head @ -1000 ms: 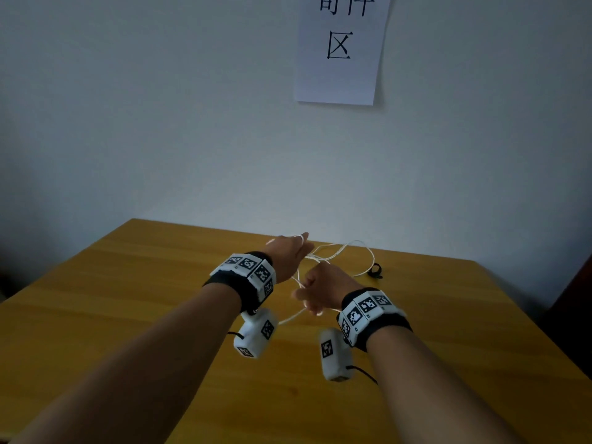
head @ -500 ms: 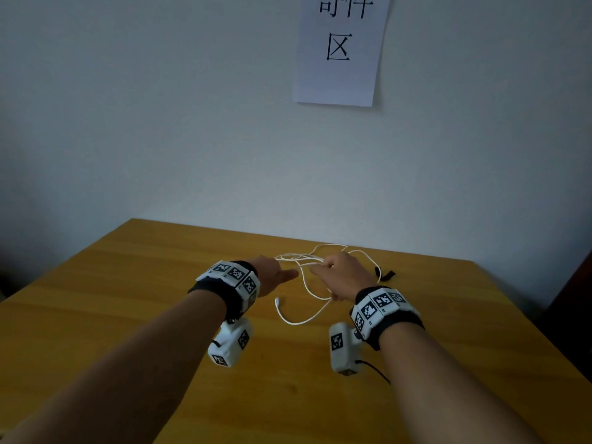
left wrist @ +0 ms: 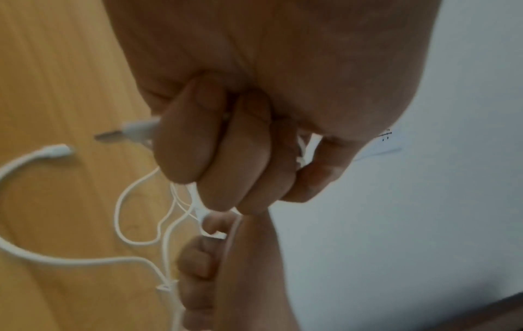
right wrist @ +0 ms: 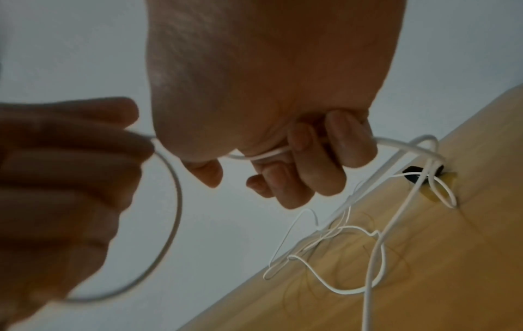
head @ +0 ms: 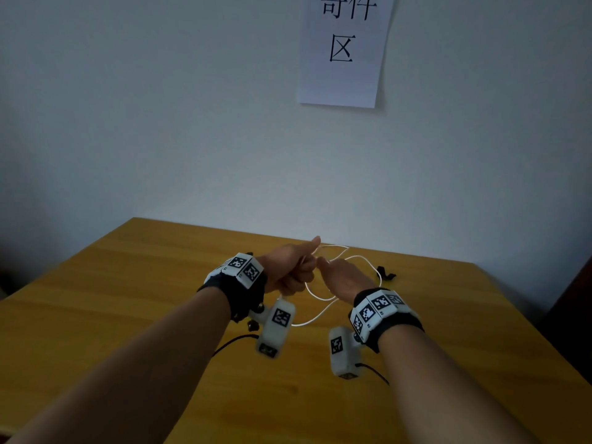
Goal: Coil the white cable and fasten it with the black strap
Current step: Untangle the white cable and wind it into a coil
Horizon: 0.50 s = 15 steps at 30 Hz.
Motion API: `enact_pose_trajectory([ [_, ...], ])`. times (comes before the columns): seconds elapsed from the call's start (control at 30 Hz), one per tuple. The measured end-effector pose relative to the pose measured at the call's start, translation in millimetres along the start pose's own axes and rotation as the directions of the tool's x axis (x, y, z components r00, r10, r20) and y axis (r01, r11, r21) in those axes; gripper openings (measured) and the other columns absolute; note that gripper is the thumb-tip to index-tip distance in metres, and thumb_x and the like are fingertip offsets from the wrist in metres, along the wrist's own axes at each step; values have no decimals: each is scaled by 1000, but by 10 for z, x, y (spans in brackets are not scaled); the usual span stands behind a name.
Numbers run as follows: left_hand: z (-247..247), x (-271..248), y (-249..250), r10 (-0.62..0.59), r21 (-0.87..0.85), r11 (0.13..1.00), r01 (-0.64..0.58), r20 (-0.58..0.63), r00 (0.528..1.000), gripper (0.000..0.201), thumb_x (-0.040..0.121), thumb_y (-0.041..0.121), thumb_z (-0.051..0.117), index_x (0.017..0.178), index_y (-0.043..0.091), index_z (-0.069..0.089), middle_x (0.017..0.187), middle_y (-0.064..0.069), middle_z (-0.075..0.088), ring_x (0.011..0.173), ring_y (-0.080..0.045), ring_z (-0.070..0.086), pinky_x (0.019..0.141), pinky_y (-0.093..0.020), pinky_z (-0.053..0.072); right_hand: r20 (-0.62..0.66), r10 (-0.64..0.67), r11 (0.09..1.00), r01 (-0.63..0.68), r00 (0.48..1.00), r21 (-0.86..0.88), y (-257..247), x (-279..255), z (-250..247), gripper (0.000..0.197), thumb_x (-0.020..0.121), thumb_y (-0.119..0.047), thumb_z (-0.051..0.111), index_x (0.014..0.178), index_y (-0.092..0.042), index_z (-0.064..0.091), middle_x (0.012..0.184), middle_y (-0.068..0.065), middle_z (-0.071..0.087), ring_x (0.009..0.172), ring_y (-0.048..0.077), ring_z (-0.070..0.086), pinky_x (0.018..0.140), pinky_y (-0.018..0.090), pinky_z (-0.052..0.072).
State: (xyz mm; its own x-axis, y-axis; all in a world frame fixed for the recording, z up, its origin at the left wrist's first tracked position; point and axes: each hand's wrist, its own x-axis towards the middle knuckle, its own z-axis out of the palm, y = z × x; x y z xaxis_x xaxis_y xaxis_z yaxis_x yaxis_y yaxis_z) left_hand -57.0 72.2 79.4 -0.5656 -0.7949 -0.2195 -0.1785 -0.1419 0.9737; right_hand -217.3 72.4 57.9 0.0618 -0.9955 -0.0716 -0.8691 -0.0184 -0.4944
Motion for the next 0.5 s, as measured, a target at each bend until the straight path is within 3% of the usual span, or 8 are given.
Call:
enact_pose_trajectory([
  [0.13,80,27,81,126,-219,967,-129,-29,992,48,103,47,34,67,16,44,57,2,24,47,-12,16,45,-23,14,75,-123,989,129,990,-69,-77,-19,46,28,102,-28,34,79,-25,52,89,3,66,86,24,61,77,39,48],
  [0.2,103,45,92,162,-295,940,-172,-61,985,45,103,46,37,80,13,57,60,1,32,48,-13,26,46,-25,22,103,-185,976,195,977,-95,-122,-25,61,22,100,-23,43,80,-24,51,85,-1,62,87,23,60,75,36,47],
  [0.27,117,67,93,191,-340,916,-214,-99,977,43,103,44,39,106,10,64,68,-3,51,55,-18,47,50,-28,39,128,-230,968,240,965,-67,-139,-25,65,18,98,-22,48,81,-27,50,87,-4,57,89,19,56,78,33,44],
  [0.33,132,69,95,218,-386,887,-254,-135,967,45,102,43,40,130,12,56,92,-13,69,79,-28,67,64,-33,55,145,-231,973,231,962,16,-128,-24,66,13,98,-22,52,85,-26,53,90,-5,57,83,12,54,76,28,45],
  [0.37,131,81,90,229,-419,866,-272,-150,962,46,102,44,40,137,15,50,106,-17,71,95,-31,69,75,-37,57,148,-218,976,212,965,57,-111,-18,77,13,98,-22,54,85,-24,55,84,-4,58,73,9,55,67,25,46],
  [0.43,111,117,84,252,-434,844,-315,-199,947,48,102,47,37,144,23,42,123,-16,68,119,-33,61,99,-46,49,186,-177,979,154,967,131,-85,-25,96,5,95,-20,58,92,-18,61,72,1,61,51,10,52,50,25,44],
  [0.5,65,148,86,266,-376,854,-358,-276,924,51,101,53,35,147,32,38,132,-9,65,133,-30,50,110,-55,36,234,-170,979,137,957,152,-63,-22,114,14,91,-15,57,100,-8,66,67,6,63,42,14,51,47,29,46],
])
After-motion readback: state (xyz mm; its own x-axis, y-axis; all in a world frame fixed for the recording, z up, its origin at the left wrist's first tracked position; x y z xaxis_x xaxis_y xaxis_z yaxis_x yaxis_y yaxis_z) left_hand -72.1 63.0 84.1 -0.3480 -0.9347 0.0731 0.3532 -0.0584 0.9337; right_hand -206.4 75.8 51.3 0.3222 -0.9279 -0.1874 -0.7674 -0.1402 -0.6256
